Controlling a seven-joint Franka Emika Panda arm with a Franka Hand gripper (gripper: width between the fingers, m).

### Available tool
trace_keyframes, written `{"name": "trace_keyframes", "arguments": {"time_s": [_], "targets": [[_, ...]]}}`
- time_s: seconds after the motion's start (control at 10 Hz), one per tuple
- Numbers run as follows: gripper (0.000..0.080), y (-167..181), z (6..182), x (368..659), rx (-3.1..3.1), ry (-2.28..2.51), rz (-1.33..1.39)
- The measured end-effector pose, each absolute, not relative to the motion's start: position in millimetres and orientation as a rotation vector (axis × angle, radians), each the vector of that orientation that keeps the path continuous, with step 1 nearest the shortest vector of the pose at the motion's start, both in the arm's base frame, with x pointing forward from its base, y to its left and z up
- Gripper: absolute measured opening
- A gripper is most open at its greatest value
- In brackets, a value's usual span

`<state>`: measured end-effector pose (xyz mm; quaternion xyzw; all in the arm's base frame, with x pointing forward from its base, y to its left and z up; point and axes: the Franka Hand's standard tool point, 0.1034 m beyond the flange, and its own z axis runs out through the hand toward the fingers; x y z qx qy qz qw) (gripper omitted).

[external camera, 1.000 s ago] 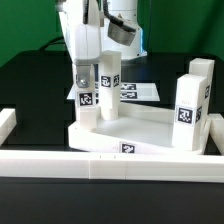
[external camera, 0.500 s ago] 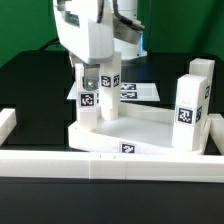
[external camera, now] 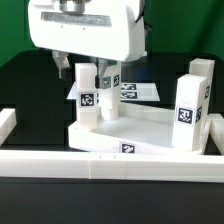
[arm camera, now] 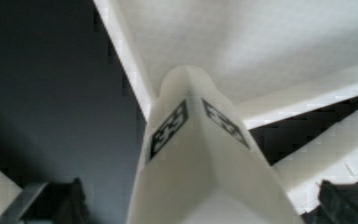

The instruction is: Assemble desk

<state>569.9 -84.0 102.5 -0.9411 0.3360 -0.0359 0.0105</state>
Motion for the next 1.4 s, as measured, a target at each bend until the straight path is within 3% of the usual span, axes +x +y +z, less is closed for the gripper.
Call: {"name": "trace_keyframes", "arguments": {"time_s": [0.4,1.2,1.4], "targets": [[0.0649,-82.0,102.3,569.6,-3.128,0.45,-0.114],[0.0649,-79.7,109.0,571.9,-3.179,-0.201,-0.109],[0.0404,-80.1,108.1,571.5,-3.18,-0.197,-0.106]]}}
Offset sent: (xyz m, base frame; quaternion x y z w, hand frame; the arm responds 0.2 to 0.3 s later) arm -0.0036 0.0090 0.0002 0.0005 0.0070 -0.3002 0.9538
